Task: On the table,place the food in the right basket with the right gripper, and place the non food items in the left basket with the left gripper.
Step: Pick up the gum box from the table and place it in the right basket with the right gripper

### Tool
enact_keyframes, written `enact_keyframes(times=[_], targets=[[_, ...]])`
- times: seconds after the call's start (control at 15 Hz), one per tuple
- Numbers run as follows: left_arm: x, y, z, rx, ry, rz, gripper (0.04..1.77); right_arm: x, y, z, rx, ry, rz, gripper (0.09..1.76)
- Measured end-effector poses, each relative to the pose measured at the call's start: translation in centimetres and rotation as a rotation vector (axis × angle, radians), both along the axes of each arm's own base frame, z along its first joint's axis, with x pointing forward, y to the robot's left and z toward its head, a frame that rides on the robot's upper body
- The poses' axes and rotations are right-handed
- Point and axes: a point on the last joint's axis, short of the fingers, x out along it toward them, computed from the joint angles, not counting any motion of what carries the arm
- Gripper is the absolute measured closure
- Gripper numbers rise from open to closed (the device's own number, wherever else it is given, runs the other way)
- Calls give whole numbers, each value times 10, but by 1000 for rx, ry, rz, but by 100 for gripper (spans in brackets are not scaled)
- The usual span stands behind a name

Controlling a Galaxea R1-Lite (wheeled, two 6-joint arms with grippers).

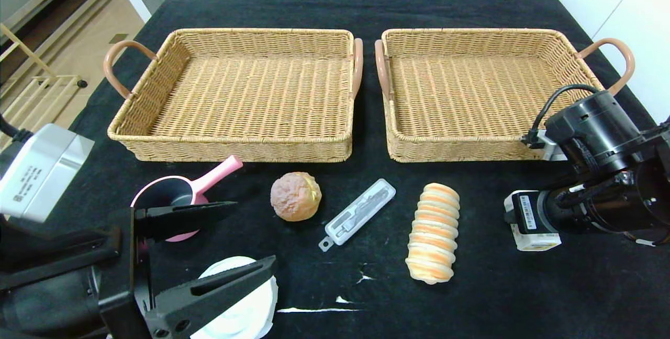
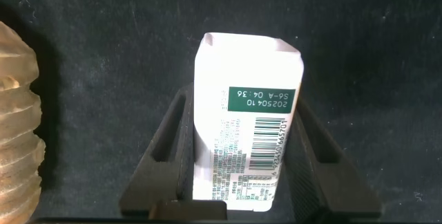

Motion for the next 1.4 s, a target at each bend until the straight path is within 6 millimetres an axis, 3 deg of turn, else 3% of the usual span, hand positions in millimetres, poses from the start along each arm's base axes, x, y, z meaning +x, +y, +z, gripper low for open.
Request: enact_keyframes(times=[0.4,0.67,0.87,1.13,1.4], targets=[[1,0,-1,4,5,1,9,-1,1,1,4,-2,7,105],[1,0,-1,3,4,6,9,-11,1,12,22,-29,26,105],[1,1,-1,2,2,9,9,-25,2,29,34,-67,55,105],[2,1,0,2,0,13,9,-32,1,65,59,-132,66,105],[3,3,1,-2,-10,26,9,-17,4,101,82,-226,62,105]])
